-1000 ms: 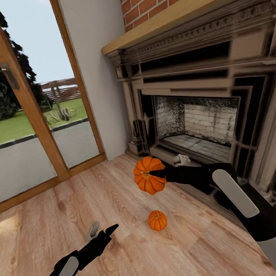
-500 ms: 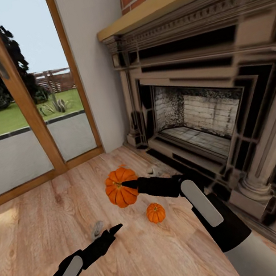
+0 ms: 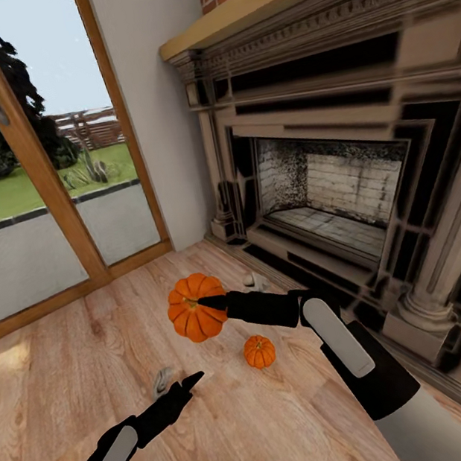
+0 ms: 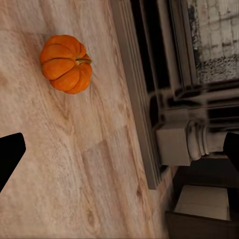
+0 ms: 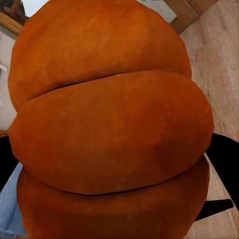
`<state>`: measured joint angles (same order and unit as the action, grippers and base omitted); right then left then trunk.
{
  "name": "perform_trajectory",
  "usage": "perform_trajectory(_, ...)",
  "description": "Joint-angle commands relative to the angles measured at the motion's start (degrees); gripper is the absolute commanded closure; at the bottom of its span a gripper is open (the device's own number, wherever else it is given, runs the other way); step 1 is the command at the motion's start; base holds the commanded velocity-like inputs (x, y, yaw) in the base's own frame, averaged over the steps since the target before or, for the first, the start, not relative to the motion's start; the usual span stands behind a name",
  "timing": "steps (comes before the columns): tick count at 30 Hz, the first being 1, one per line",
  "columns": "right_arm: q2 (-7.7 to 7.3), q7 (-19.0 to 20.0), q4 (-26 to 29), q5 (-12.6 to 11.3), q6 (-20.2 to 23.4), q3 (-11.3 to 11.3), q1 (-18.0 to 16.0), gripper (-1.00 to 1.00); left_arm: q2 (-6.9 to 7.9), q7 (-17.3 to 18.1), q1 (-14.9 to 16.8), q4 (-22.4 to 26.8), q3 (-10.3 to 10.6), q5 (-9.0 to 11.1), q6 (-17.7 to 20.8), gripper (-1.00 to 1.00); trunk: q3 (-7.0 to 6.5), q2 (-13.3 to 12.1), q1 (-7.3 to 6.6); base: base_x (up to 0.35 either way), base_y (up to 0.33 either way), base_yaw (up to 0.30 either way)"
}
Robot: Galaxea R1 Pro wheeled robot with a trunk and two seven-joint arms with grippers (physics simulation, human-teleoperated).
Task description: Place each of the two pumpkins and all three candles from the living room inside a cabinet in the living room (use any cabinet), then make sure every cabinet is closed, and position the cauldron so it is next to a table in the living room.
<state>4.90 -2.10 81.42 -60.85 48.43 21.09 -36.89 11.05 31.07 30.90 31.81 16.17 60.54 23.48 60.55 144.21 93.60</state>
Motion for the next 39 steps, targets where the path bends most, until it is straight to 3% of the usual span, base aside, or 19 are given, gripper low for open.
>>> perform_trajectory(1,0.02,-0.36,0.19,-0.84,0.26,-0.26,-0.06,1.00,0.02,0.05,0.04,0.00,0.27,0.60,0.25,-1.00,0.05,0.02,-0.01,0.000,0.000,0.000)
perform_trajectory(7,-0.04,1.04,0.12,-2.12,0.19,-1.00,-0.11,1.00,-0.12,0.12,0.04,0.01,0.26,0.63,0.30,-1.00,0.05,0.02,-0.01,0.065,0.000,0.000)
perform_trajectory(14,-0.13,1.92,0.23,-2.13,0.13,-0.82,-0.11,1.00,-0.30,-0.22,0.04,-0.05,0.26,0.33,0.25,-1.00,0.05,0.02,-0.01,0.254,0.000,0.000)
perform_trajectory(39,0.15,1.83,0.22,-1.36,0.00,-0.37,-0.11,1.00,-0.21,-0.03,0.04,-0.06,0.35,0.54,0.33,-1.00,0.05,0.02,-0.01,0.076,-0.083,0.000)
